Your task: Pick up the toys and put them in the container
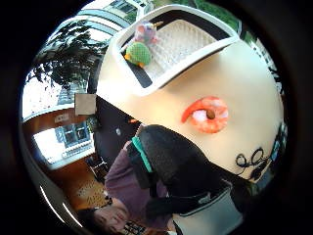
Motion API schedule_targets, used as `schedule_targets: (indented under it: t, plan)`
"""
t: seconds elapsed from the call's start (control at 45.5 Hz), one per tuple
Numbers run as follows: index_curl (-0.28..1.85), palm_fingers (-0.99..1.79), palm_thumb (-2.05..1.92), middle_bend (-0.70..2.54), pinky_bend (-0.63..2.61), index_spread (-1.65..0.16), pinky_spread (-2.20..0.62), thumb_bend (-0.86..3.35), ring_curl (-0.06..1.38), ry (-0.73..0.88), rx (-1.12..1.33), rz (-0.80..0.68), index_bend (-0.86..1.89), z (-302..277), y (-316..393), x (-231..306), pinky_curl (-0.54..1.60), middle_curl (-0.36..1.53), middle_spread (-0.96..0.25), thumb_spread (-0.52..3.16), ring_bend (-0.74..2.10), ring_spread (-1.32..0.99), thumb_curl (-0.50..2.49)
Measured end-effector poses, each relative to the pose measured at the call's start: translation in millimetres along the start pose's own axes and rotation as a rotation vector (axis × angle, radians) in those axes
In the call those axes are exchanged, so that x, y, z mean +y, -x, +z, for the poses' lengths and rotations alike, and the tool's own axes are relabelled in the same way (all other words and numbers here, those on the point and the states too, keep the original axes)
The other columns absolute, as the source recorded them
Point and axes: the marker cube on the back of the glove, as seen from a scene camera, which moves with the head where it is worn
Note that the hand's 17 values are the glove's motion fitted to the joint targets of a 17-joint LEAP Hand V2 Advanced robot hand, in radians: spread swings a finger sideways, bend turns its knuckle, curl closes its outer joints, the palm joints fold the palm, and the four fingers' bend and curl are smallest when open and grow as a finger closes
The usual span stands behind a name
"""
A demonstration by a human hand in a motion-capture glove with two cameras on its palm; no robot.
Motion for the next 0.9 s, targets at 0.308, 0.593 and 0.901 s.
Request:
schedule_targets:
  t: [0.308, 0.593, 0.901]
  plan:
    - [0.23, -0.26, -0.09, 0.12, 0.91, -0.21, 0.04, -0.07, 0.28, 0.215, -0.115, -0.122, 0.04, 175, 23, 1, 0.37, 0.32, 0.01, 1.12, 0.34, 0.02, 0.22]
    - [0.12, 0.21, -0.05, 0.22, 1.09, -0.23, -0.16, -0.05, 0.42, -0.153, -0.169, -0.141, 0.03, 195, 27, -7, 0.40, 0.31, -0.06, 1.12, 0.90, -0.14, 0.22]
    - [0.10, 0.85, 0.41, 0.82, 1.35, -0.19, -0.36, 0.19, 0.68, 0.066, -0.155, -0.213, 0.25, 162, 36, -14, 0.55, 0.57, -0.27, 1.26, 1.49, -0.35, 0.38]
